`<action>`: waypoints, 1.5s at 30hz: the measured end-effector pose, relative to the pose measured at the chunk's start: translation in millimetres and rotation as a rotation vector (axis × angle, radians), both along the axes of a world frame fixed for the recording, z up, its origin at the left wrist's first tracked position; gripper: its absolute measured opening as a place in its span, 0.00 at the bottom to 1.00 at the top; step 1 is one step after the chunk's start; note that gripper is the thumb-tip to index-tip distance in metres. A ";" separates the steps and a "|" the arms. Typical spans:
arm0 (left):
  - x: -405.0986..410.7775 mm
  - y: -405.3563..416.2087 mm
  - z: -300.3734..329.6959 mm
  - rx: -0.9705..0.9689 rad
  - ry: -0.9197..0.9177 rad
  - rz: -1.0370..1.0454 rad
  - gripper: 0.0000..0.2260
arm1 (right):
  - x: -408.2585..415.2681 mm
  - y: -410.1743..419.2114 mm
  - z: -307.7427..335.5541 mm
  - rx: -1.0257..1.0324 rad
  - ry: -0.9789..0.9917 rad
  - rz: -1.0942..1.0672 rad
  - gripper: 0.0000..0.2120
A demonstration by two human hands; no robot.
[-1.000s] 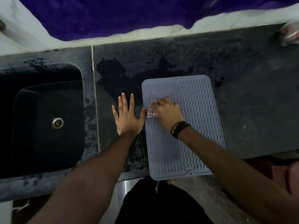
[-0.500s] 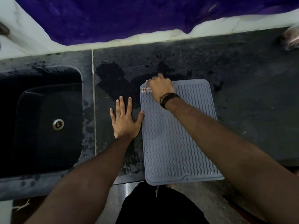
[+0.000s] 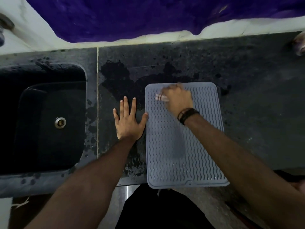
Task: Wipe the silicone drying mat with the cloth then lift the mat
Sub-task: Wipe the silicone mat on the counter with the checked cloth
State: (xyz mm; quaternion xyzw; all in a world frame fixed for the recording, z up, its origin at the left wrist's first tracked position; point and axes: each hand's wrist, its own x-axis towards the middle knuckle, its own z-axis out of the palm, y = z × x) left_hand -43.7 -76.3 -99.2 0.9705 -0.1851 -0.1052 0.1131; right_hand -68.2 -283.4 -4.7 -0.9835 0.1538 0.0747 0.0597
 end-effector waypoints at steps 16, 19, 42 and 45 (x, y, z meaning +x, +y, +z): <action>-0.6 0.3 -1.4 -0.002 -0.011 0.006 0.36 | -50.7 26.3 -6.6 -0.046 0.223 0.085 0.20; -0.3 0.0 -1.5 0.003 -0.015 0.004 0.37 | -38.3 14.3 1.1 0.024 0.117 0.032 0.19; -0.3 0.6 -2.2 -0.012 -0.026 0.009 0.36 | -73.9 38.6 -0.6 0.009 0.174 0.106 0.20; -0.4 0.6 -0.9 -0.002 -0.014 0.007 0.36 | -33.3 24.1 0.7 -0.002 0.056 0.052 0.20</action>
